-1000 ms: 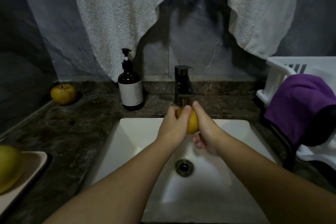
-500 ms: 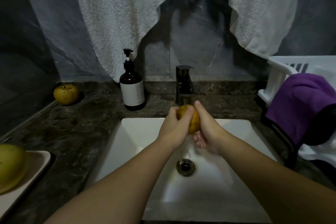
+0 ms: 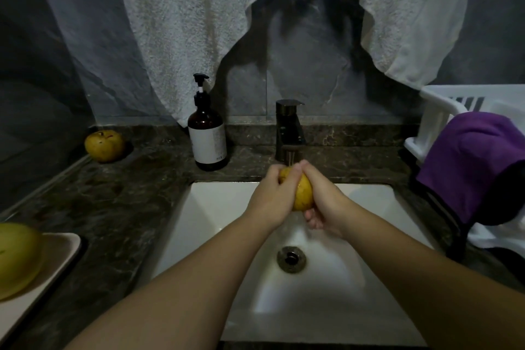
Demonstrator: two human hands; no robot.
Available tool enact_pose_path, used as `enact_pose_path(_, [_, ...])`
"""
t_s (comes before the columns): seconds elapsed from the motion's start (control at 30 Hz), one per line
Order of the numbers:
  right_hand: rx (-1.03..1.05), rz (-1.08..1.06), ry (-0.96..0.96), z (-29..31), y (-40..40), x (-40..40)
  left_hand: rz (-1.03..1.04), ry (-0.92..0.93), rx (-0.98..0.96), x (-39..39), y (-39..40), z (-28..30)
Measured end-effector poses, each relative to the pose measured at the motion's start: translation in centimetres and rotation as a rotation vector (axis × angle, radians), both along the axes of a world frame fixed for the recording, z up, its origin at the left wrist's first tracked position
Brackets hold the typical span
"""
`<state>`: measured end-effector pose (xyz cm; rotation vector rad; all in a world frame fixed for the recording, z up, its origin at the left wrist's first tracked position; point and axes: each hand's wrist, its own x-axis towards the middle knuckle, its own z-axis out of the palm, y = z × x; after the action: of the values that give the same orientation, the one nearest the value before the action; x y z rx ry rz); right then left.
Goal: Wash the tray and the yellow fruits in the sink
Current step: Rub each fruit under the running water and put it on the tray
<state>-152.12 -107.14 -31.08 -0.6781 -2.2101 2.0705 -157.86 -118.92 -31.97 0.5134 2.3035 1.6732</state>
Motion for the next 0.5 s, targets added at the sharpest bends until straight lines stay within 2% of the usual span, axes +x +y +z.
enact_pose_path(0.03, [0.097,0.002,0.059,-0.12,0.01,-0.05,-0.023,-0.096,0.03,0.15,-0.03,0.25])
enact_pose_path(0.1, [0.159,-0.004,0.143,-0.02,0.14,-0.22,-0.035,-0.253,0.061,0.13,-0.12,0.57])
enact_pose_path(0.2, [0.095,-0.005,0.016,-0.05,-0.05,-0.29,0.018,-0.064,-0.01,0.04,0.12,0.11])
enact_pose_path(0.23, [0.13,-0.006,0.021,-0.16,-0.09,-0.31,0.015,-0.062,-0.002,0.15,0.11,0.06])
enact_pose_path(0.27, [0.216,-0.002,0.064,-0.23,-0.15,-0.39,-0.009,-0.132,0.031,0.25,0.1,0.23])
enact_pose_path(0.33, [0.251,-0.017,0.122,-0.23,-0.1,-0.53,-0.029,-0.232,0.079,0.29,-0.17,0.57])
enact_pose_path(0.43, [0.109,-0.027,0.017,-0.23,-0.27,-0.52,0.023,-0.044,0.01,-0.14,-0.11,0.09])
enact_pose_path(0.5, [0.224,-0.017,0.11,-0.34,-0.4,-0.53,-0.013,-0.161,0.046,0.09,-0.13,0.35])
